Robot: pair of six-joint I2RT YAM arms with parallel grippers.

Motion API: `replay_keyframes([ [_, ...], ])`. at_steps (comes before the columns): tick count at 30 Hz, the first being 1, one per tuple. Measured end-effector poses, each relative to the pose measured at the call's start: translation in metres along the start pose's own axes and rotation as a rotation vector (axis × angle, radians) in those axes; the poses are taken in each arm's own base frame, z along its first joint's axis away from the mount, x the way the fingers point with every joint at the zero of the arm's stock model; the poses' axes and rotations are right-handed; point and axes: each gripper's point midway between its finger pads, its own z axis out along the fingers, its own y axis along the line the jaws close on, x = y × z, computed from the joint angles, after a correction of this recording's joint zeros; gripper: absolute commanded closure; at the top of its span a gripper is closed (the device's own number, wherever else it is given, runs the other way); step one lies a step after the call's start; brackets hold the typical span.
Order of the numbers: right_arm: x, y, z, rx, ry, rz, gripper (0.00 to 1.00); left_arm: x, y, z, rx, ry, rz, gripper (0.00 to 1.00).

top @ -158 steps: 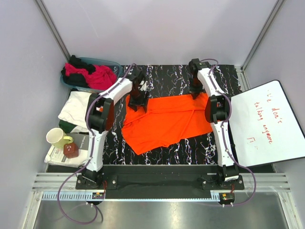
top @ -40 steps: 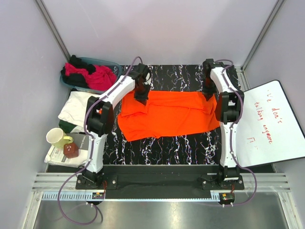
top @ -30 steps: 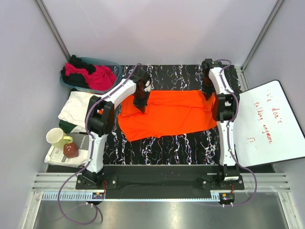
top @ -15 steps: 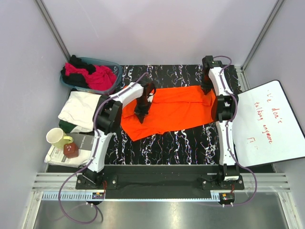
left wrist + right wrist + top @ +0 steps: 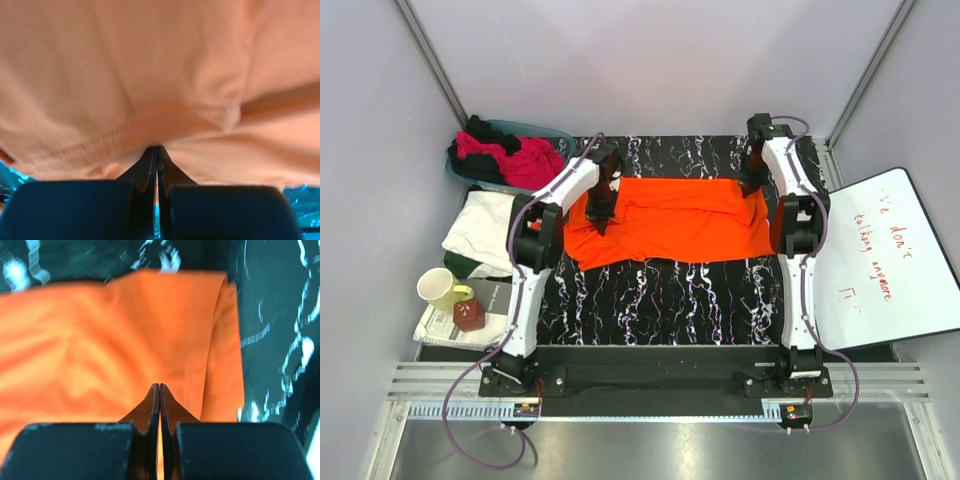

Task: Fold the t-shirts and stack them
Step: Fold the flattened tshirt in 1/3 of the way

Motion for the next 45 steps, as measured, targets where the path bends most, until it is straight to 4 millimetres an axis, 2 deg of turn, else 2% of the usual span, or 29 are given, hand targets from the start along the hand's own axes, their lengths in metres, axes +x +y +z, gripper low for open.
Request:
replay_keyframes([
  [7,0.003,0.012,-0.074,-0.106,-0.069,-0.009,1.00,0.025,-0.022,-0.056,0.069,-0.109,0.092,1.00],
  [9,0.008,0.016,-0.092,-0.136,-0.087,-0.012,1.00,0.039,-0.029,-0.063,0.082,-0.119,0.121,1.00],
  [11,0.017,0.017,-0.100,-0.148,-0.083,-0.017,1.00,0.054,-0.035,-0.060,0.089,-0.106,0.140,1.00],
  [13,0.033,0.021,-0.097,-0.161,-0.050,-0.025,1.00,0.069,-0.040,-0.048,0.089,-0.066,0.147,1.00],
  [17,0.075,0.029,-0.070,-0.158,0.079,-0.051,1.00,0.089,-0.048,-0.023,0.080,0.006,0.125,1.00],
  [19,0.099,0.035,-0.053,-0.145,0.153,-0.076,1.00,0.085,-0.050,-0.017,0.080,0.003,0.102,1.00],
  [23,0.124,0.052,-0.034,-0.135,0.224,-0.128,1.00,0.070,-0.055,-0.019,0.086,-0.031,0.067,1.00],
  [28,0.138,0.065,-0.020,-0.130,0.264,-0.164,1.00,0.034,-0.066,-0.032,0.104,-0.125,0.049,1.00],
  [30,0.142,0.064,-0.016,-0.122,0.281,-0.165,1.00,0.026,-0.068,-0.029,0.102,-0.135,0.046,1.00],
  [32,0.145,0.063,-0.014,-0.118,0.295,-0.165,1.00,0.024,-0.068,-0.018,0.095,-0.115,0.045,1.00],
  [36,0.146,0.062,-0.014,-0.112,0.296,-0.165,1.00,0.036,-0.065,0.009,0.075,-0.027,0.040,1.00],
  [40,0.147,0.061,-0.014,-0.111,0.300,-0.165,1.00,0.044,-0.062,0.009,0.075,-0.011,0.038,1.00],
  [45,0.148,0.061,-0.015,-0.110,0.305,-0.165,1.00,0.076,-0.057,0.007,0.060,0.034,0.053,1.00],
])
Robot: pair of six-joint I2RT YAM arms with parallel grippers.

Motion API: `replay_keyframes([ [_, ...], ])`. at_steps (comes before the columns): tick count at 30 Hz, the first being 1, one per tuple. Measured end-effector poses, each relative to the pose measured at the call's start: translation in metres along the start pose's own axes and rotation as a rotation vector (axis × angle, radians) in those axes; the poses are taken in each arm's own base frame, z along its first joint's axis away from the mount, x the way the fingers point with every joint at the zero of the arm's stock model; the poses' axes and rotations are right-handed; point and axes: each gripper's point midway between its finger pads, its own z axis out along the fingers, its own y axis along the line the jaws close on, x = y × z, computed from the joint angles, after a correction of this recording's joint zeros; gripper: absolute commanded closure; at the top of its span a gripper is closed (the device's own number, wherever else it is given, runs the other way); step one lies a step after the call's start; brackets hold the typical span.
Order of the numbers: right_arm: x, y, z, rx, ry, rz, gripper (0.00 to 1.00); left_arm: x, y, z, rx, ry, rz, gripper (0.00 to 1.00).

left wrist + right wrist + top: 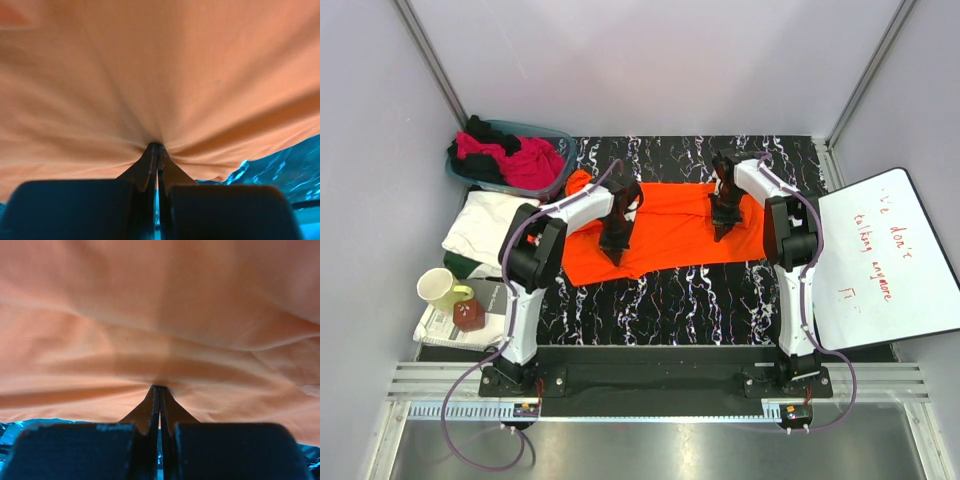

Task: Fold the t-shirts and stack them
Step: Fold the flattened tshirt in 1/3 of the way, then grap the side of the flattened tshirt closest away from the robot with both arms

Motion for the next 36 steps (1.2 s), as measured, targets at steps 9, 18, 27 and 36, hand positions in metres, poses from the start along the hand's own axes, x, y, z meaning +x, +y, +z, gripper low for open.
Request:
replay_keyframes([
  [9,0.005,0.002,0.000,0.001,0.018,-0.003,1.00,0.054,0.007,-0.020,-0.070,0.015,0.026,0.27],
  [18,0.013,0.007,-0.037,-0.027,-0.057,-0.016,1.00,0.077,0.030,-0.101,0.012,-0.254,-0.173,0.02],
  [27,0.029,0.012,-0.074,-0.072,-0.142,-0.027,1.00,0.136,0.081,-0.058,0.216,-0.203,-0.591,0.09],
  [36,0.037,0.010,-0.065,-0.066,-0.113,-0.013,1.00,0.142,0.059,-0.026,0.369,-0.160,-0.684,0.22],
])
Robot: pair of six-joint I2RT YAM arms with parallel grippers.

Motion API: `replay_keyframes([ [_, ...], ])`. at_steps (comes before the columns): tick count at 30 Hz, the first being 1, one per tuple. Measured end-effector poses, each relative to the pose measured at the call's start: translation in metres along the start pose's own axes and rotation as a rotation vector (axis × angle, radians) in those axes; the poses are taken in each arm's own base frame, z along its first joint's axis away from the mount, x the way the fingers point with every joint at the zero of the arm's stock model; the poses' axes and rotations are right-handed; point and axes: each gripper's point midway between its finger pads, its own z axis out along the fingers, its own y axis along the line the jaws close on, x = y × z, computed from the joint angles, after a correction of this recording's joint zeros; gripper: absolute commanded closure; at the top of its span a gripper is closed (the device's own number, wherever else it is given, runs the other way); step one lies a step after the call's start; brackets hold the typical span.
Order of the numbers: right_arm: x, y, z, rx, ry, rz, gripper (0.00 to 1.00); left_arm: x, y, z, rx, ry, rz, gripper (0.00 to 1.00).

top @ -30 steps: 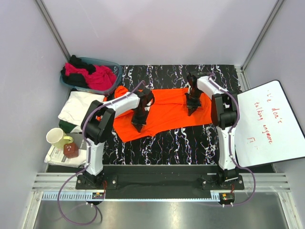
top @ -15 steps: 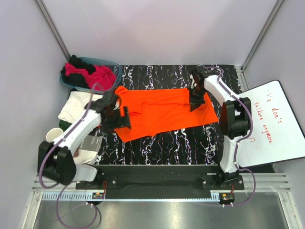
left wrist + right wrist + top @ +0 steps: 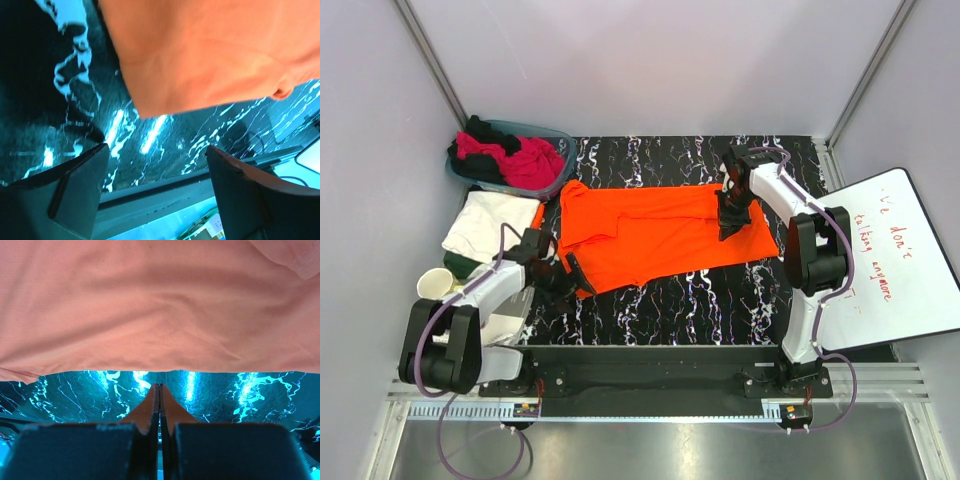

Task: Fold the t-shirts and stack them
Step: Grap the side of the flattened tshirt closest away from the robot with both arms

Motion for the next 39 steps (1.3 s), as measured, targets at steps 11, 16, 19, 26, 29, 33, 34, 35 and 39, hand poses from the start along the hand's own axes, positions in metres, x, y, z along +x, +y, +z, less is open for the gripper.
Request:
replay_keyframes([
  [11,0.004,0.000,0.003,-0.003,0.015,0.003,1.00,-0.033,-0.006,0.023,-0.046,-0.023,-0.025,1.00],
  [16,0.005,-0.001,0.003,-0.002,0.017,-0.002,1.00,-0.042,-0.015,0.023,-0.035,-0.034,-0.013,1.00],
  [19,0.005,-0.001,0.003,-0.002,0.018,-0.008,1.00,-0.048,-0.034,0.013,0.010,-0.046,0.015,1.00],
  [26,0.007,-0.002,0.005,-0.001,0.023,-0.017,1.00,-0.086,-0.122,-0.048,0.241,-0.175,0.106,0.95],
  [29,0.007,-0.002,0.005,-0.001,0.024,-0.018,1.00,-0.101,-0.144,-0.049,0.286,-0.178,0.097,0.73],
  [33,0.007,-0.002,0.005,-0.001,0.023,-0.019,1.00,-0.119,-0.147,-0.011,0.269,-0.108,0.040,0.04],
  [34,0.007,-0.003,0.006,-0.001,0.024,-0.020,1.00,-0.121,-0.144,0.003,0.252,-0.079,0.012,0.01],
  [35,0.008,-0.003,0.007,-0.001,0.025,-0.019,1.00,-0.122,-0.140,0.012,0.238,-0.060,0.001,0.01],
  [39,0.011,-0.004,0.011,0.002,0.034,-0.018,1.00,-0.118,-0.136,0.018,0.220,-0.038,-0.007,0.01],
])
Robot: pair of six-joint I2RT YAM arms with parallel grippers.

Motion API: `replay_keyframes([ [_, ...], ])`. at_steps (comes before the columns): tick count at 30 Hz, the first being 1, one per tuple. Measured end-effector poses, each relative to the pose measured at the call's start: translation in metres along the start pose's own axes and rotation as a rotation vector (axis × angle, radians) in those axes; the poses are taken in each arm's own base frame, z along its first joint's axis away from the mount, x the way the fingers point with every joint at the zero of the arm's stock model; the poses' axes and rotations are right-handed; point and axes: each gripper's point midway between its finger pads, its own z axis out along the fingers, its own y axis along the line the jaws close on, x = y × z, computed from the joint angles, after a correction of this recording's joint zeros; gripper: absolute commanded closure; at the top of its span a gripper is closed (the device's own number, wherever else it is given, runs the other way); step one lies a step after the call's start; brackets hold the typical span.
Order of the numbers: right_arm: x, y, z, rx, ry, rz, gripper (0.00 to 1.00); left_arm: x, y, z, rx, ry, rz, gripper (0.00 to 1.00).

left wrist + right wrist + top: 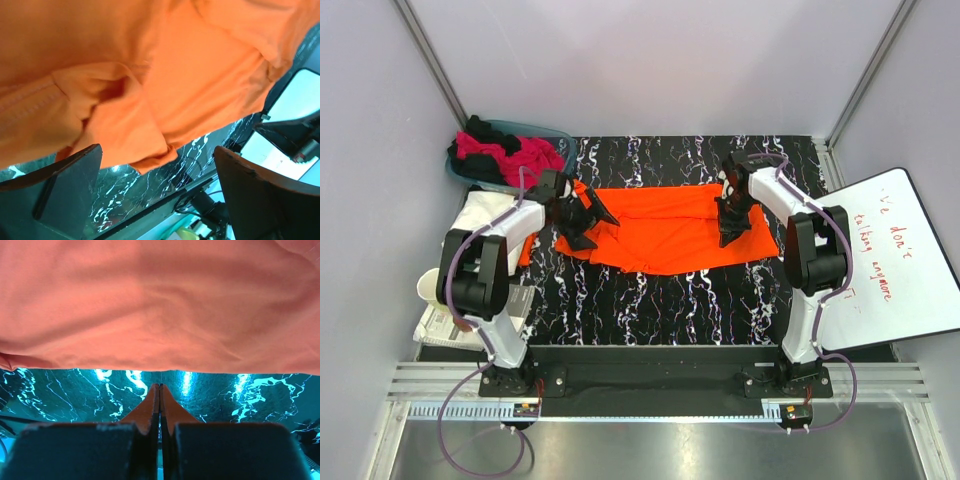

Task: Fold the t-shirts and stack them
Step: Grap the side of the flattened tshirt closest away from the robot with both arms

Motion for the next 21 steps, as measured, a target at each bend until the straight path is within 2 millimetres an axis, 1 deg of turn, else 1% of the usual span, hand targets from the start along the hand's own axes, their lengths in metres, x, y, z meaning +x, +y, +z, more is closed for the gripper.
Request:
replay_keyframes([
  [1,0.001,0.000,0.001,0.001,0.003,0.001,1.00,0.000,-0.003,-0.003,0.006,-0.008,0.014,0.02],
  [2,0.003,-0.001,0.002,0.002,0.008,0.001,1.00,0.002,-0.008,-0.010,0.017,-0.017,0.037,0.05],
  [5,0.006,-0.002,0.005,0.004,0.018,0.003,1.00,0.006,-0.023,-0.029,0.050,-0.050,0.098,0.11],
  [6,0.007,-0.002,0.005,0.004,0.020,0.004,1.00,0.009,-0.027,-0.036,0.061,-0.063,0.120,0.16],
  [8,0.006,-0.002,0.006,0.001,0.020,0.004,1.00,0.014,-0.029,-0.045,0.071,-0.081,0.150,0.19],
  [9,0.006,-0.001,0.006,-0.001,0.020,0.003,1.00,0.017,-0.027,-0.047,0.069,-0.085,0.162,0.23],
  [10,0.006,-0.001,0.006,-0.004,0.020,0.003,1.00,0.020,-0.022,-0.047,0.060,-0.083,0.164,0.24],
  [13,0.007,0.000,0.007,-0.010,0.025,0.004,1.00,0.030,0.006,-0.039,-0.010,-0.066,0.145,0.29],
  [15,0.007,0.000,0.008,-0.012,0.029,0.004,1.00,0.035,0.024,-0.033,-0.065,-0.047,0.126,0.30],
  [19,0.008,0.000,0.011,-0.010,0.037,0.006,1.00,0.035,0.043,-0.024,-0.132,-0.035,0.111,0.31],
  [21,0.008,-0.001,0.013,-0.010,0.041,0.006,1.00,0.034,0.049,-0.020,-0.154,-0.035,0.109,0.34],
])
